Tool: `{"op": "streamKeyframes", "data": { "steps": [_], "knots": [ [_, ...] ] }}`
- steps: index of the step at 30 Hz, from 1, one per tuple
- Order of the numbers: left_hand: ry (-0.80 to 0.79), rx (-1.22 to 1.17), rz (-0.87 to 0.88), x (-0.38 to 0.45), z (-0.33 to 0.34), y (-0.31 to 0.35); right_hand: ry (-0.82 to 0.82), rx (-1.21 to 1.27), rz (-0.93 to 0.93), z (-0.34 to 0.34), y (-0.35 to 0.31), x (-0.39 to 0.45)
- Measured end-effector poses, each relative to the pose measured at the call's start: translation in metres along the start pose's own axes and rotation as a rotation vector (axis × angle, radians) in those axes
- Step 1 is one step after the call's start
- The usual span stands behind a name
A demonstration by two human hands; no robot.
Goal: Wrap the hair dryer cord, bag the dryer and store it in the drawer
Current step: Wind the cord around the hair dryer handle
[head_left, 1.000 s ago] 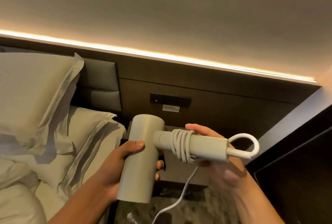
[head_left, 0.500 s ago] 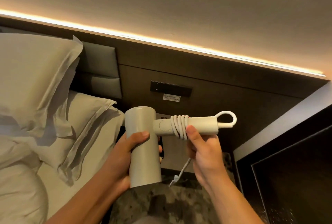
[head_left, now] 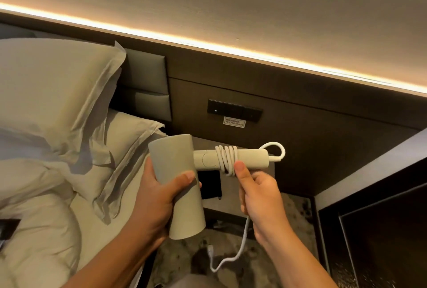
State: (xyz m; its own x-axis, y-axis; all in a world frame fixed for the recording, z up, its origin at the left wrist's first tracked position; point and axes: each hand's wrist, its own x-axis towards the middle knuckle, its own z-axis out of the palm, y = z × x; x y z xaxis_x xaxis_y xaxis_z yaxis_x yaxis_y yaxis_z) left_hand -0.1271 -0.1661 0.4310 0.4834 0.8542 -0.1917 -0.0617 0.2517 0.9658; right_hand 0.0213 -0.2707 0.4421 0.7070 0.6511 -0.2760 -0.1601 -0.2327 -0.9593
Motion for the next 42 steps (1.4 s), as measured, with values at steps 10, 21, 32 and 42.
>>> {"op": "streamKeyframes", "data": {
  "steps": [10,21,32,42],
  "knots": [
    [0.115,0.581,0.444,-0.005,-0.003,-0.009,-0.072,-0.536,-0.093,0.001,0.026,0.001],
    [0.133,0.419,0.268,0.014,-0.013,-0.012,-0.030,-0.459,-0.136,-0.013,0.025,0.001],
    [0.006,0.357,0.078,0.028,-0.029,-0.022,-0.207,-0.464,-0.192,-0.019,0.028,-0.001],
    [-0.058,0.541,0.048,0.035,-0.031,-0.016,-0.252,-1.014,-0.334,-0.022,0.008,0.015]
  ]
}}
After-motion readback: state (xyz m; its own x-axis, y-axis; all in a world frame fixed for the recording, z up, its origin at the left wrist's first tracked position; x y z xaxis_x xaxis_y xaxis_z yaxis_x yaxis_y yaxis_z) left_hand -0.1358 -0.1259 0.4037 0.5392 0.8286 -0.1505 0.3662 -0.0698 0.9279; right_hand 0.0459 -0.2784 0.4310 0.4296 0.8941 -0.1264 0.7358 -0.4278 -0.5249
